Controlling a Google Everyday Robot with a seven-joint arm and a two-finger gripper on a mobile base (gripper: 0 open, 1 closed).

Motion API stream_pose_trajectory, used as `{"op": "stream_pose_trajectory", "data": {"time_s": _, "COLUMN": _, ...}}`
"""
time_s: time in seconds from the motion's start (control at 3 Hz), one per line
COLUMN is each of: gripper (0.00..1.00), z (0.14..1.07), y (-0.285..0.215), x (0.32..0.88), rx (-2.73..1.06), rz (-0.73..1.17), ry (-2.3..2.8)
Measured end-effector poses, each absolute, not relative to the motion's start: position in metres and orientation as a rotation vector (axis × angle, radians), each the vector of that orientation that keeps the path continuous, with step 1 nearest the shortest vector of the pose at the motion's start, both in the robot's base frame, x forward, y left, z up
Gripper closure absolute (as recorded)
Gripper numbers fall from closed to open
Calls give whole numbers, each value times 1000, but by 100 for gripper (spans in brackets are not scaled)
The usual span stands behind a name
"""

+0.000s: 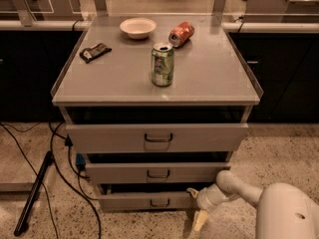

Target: Open bottom drawer

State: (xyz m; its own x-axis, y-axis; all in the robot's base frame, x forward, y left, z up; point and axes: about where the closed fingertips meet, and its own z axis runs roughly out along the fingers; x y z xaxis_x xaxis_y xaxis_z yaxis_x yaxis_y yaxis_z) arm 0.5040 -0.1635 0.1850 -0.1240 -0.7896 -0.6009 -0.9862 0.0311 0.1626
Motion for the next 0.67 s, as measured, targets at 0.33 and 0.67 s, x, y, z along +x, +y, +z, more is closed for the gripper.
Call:
{"op": "stream_pose_trajectory", "data": {"time_s": 0.33, "gripper": 0, "z": 189, "y": -169, "x": 498, "rx": -1805, "rz": 863, "ry": 1977}}
{"op": "stream_pose_trajectory", "data": {"time_s": 0.67, "gripper": 0, "z": 198, "y": -175, "x": 488, "rx": -1796, "rz": 941, "ry": 1981}}
